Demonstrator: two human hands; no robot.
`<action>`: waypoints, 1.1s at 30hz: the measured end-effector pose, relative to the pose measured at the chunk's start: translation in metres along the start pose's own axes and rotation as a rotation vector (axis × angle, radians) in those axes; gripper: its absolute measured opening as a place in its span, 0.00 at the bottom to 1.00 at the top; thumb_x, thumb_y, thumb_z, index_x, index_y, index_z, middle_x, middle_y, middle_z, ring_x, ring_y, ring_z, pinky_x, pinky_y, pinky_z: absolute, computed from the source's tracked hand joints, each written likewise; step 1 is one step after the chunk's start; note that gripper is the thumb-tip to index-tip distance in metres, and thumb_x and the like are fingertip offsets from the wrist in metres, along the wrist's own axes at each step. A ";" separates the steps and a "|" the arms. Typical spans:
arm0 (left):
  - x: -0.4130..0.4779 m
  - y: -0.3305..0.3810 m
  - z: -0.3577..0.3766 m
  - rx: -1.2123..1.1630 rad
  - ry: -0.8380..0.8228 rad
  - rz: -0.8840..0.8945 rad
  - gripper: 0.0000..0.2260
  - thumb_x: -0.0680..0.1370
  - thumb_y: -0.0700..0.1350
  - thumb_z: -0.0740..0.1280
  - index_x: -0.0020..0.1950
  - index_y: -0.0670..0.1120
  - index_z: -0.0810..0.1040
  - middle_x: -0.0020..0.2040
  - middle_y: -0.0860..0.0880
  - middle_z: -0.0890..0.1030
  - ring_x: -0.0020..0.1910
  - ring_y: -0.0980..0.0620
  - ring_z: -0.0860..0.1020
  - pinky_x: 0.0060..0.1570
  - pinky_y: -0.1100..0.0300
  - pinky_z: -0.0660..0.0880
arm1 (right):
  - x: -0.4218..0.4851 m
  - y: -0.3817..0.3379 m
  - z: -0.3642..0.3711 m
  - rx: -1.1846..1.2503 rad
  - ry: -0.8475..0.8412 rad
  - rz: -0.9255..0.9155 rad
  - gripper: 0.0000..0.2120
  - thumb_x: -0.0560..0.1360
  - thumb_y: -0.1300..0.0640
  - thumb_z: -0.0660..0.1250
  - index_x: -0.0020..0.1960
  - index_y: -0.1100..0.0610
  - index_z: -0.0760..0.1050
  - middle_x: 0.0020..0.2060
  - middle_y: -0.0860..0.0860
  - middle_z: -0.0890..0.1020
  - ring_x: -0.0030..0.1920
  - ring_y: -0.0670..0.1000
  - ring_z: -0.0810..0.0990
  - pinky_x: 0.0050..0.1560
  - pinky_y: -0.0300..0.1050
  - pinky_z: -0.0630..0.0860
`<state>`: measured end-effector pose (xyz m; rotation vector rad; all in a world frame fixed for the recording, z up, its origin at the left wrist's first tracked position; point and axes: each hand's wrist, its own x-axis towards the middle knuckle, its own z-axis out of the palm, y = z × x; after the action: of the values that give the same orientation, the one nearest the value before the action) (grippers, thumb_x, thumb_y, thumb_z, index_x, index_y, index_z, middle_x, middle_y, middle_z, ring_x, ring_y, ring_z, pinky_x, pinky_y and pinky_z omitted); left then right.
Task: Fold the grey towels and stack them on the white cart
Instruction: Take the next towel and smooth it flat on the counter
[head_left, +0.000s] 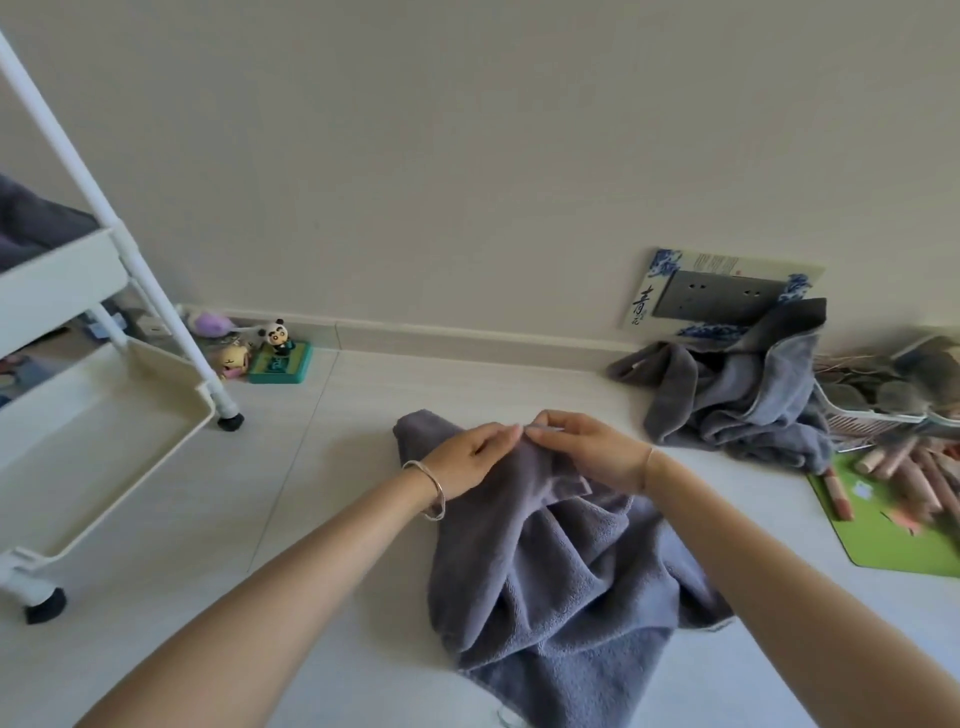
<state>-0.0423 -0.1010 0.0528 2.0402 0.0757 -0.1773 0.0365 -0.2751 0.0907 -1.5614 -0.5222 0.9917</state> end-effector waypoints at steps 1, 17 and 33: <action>0.000 0.005 -0.006 0.037 0.007 0.013 0.24 0.73 0.66 0.62 0.49 0.44 0.78 0.44 0.50 0.80 0.46 0.56 0.77 0.53 0.59 0.72 | -0.003 -0.009 -0.005 0.008 0.002 -0.004 0.09 0.73 0.51 0.69 0.41 0.55 0.73 0.33 0.49 0.79 0.34 0.46 0.75 0.35 0.37 0.73; 0.002 0.046 -0.102 -0.777 1.004 -0.201 0.11 0.78 0.52 0.64 0.47 0.44 0.77 0.47 0.43 0.80 0.47 0.47 0.78 0.55 0.52 0.76 | 0.015 -0.083 -0.051 0.349 0.235 -0.165 0.14 0.82 0.52 0.52 0.61 0.54 0.73 0.55 0.49 0.81 0.52 0.47 0.81 0.47 0.39 0.80; -0.002 -0.049 0.026 0.638 -0.065 -0.091 0.49 0.66 0.61 0.74 0.77 0.50 0.48 0.77 0.47 0.51 0.76 0.47 0.51 0.73 0.52 0.52 | 0.006 0.087 0.006 -0.395 0.050 0.443 0.11 0.75 0.50 0.67 0.47 0.58 0.77 0.36 0.50 0.76 0.34 0.46 0.74 0.38 0.36 0.75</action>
<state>-0.0535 -0.1017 -0.0016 2.6655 0.0782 -0.3601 0.0186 -0.2886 0.0061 -2.1101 -0.3547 1.2273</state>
